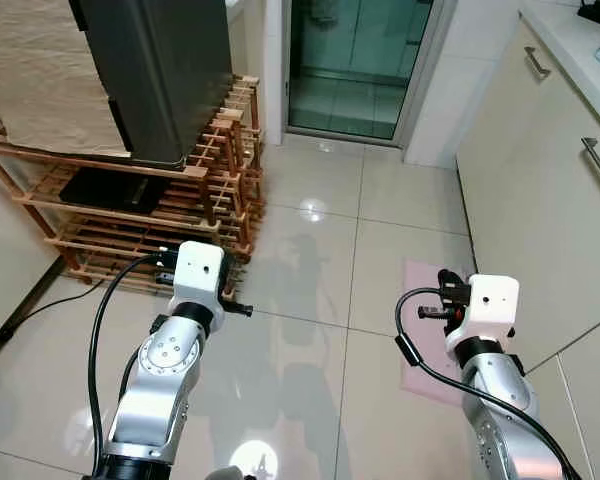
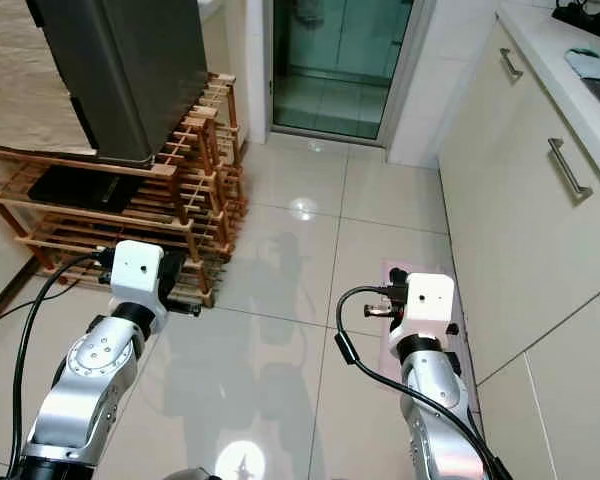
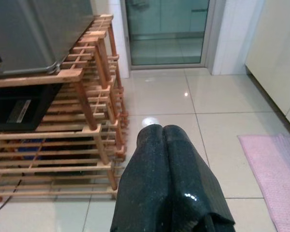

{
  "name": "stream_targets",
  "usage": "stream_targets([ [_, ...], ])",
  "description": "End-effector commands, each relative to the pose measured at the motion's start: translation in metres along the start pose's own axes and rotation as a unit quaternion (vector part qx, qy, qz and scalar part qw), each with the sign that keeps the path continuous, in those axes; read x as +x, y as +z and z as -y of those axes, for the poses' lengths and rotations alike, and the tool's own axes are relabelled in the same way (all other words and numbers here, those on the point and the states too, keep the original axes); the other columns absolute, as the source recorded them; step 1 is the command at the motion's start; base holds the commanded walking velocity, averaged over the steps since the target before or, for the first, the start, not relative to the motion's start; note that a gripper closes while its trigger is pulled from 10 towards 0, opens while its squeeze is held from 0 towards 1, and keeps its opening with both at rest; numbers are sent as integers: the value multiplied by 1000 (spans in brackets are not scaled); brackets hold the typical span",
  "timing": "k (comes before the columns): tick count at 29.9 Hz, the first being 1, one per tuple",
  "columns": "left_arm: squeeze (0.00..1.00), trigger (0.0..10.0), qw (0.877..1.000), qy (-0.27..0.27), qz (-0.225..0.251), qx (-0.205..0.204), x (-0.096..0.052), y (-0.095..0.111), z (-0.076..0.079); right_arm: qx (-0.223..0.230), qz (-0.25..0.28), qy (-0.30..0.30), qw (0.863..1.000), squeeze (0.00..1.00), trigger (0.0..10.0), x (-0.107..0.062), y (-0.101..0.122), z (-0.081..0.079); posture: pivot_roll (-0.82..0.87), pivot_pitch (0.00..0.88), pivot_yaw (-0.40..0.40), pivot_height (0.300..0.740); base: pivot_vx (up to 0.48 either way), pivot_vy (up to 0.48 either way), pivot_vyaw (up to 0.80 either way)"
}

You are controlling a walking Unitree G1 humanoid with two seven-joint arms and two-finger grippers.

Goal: Restocking fridge

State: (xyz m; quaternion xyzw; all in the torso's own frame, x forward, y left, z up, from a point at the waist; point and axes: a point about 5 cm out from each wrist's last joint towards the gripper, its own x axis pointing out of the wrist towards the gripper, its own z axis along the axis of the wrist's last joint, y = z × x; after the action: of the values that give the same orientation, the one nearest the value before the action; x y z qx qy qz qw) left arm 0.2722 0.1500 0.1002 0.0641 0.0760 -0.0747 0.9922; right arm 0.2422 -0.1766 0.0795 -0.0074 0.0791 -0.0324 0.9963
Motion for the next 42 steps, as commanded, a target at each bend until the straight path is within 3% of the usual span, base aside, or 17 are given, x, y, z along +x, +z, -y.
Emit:
stream_targets([
  [1, 0, 10000, 1000, -6, 5, 6, 0, 3, 2, 23, -3, -7, 1000, 0, 10000, -3, 5, 0, -71, 45, 17, 740, 0, 0, 0],
  [9, 0, 10000, 1000, -12, 8, 8, 1, 5, 3, 80, -12, -14, 997, 0, 10000, -6, 6, -2, -58, 44, 18, 740, 0, 0, 0],
  [12, 0, 10000, 1000, -9, 10, 0, 0, 6, 1, 70, 3, -19, 997, 0, 10000, -5, 9, -2, -55, 42, 15, 740, 0, 0, 0],
  [15, 0, 10000, 1000, -12, 18, -20, -6, 8, 1, 74, 52, 19, 996, 0, 10000, -6, 20, -6, -49, 62, -7, 740, 0, 0, 0],
  [20, 0, 10000, 1000, -4, 23, -20, -14, 10, -2, 64, 36, 36, 997, 0, 10000, -8, 23, -8, -63, 105, 13, 740, 0, 0, 0],
  [24, 0, 10000, 1000, -27, 9, -13, -23, 0, -6, 83, 34, 41, 995, 0, 10000, -17, 25, -17, -26, 102, 4, 740, 0, 0, 0],
  [30, 0, 10000, 999, -6, 21, -24, -24, 12, -18, 96, 52, 60, 992, 0, 10000, -15, 29, -28, -8, 104, 41, 740, 0, 0, 0],
  [32, 0, 10000, 1000, -6, 23, -6, -21, 12, -20, 97, 58, 56, 992, 0, 10000, -12, 33, -25, -30, 90, 39, 740, 0, 0, 0],
  [36, 0, 10000, 999, -4, 32, -10, -12, 20, -18, 86, 45, 29, 995, 0, 10000, -7, 37, -9, -22, 84, 33, 740, 0, 0, 0],
  [39, 0, 10000, 999, -17, 39, -11, -3, 30, -15, 64, 62, 12, 996, 0, 10000, 3, 42, -1, -36, 90, 13, 740, 0, 0, 0],
  [42, 0, 10000, 999, -2, 32, -5, -3, 31, -13, 27, 68, -7, 997, 0, 10000, 7, 46, 1, -24, 71, -10, 740, 0, 0, 0],
])
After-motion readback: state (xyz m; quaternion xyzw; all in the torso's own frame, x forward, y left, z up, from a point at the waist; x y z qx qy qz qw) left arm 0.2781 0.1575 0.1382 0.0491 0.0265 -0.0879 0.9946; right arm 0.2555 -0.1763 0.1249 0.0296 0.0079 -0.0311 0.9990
